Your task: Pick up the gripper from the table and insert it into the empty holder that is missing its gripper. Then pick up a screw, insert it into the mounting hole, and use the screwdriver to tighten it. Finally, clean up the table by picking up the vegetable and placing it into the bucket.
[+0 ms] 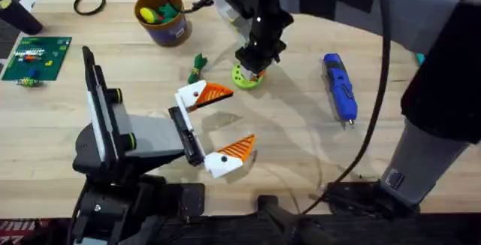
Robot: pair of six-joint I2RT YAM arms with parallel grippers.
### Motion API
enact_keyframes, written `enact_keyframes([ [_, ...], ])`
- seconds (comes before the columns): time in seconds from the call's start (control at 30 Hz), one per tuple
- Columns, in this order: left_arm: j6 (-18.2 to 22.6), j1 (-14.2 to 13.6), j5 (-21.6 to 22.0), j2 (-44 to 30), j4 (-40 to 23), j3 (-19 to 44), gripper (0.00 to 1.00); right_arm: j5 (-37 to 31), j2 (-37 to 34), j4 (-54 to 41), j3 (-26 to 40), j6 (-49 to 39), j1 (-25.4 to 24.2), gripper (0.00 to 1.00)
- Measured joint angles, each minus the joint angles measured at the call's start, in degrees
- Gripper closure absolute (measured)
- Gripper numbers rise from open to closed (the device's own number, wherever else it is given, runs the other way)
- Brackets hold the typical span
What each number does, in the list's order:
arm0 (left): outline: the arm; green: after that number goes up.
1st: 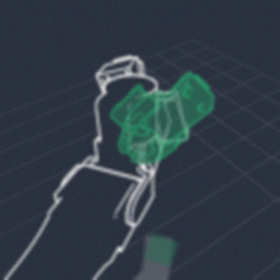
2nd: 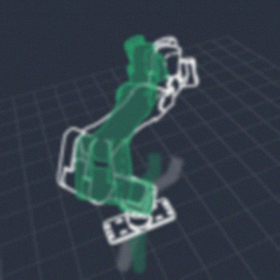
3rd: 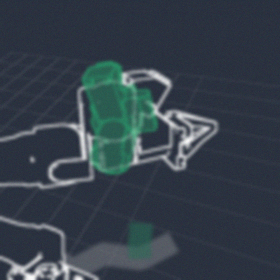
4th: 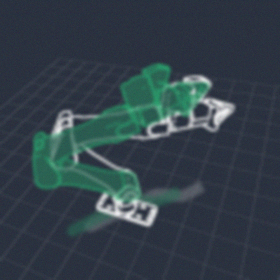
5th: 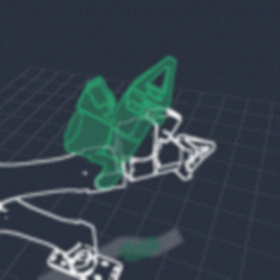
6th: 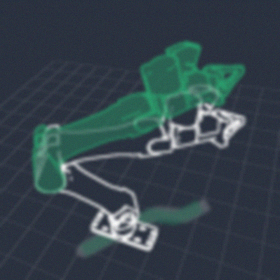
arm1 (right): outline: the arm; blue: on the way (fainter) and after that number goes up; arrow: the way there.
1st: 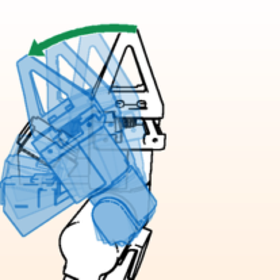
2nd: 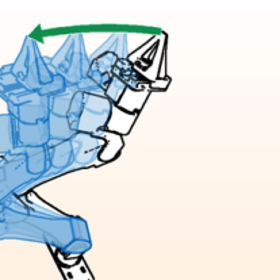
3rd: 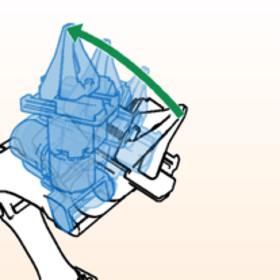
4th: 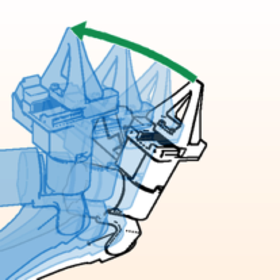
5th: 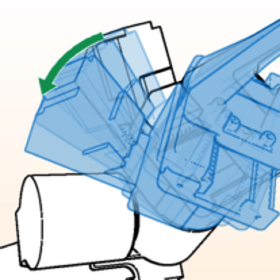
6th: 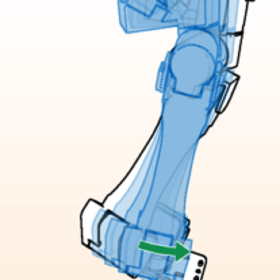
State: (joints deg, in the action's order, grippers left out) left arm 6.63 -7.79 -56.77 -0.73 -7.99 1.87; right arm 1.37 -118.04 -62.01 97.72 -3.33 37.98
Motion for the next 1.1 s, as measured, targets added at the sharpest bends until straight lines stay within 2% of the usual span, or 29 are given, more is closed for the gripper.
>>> enact_keyframes([
  [0.37,0.00,0.00,0.00,-0.02,0.02,0.00,0.014,0.00,0.07,-9.87,13.04,-0.07,0.00,0.992],
  [0.83,0.00,0.00,0.00,0.00,0.01,0.00,0.014,-0.02,0.20,-26.40,34.49,-1.17,0.03,0.992],
  [1.1,0.01,0.00,0.00,-0.01,0.01,0.00,0.014,-0.01,3.85,-29.06,36.82,-1.86,0.48,0.992],
])
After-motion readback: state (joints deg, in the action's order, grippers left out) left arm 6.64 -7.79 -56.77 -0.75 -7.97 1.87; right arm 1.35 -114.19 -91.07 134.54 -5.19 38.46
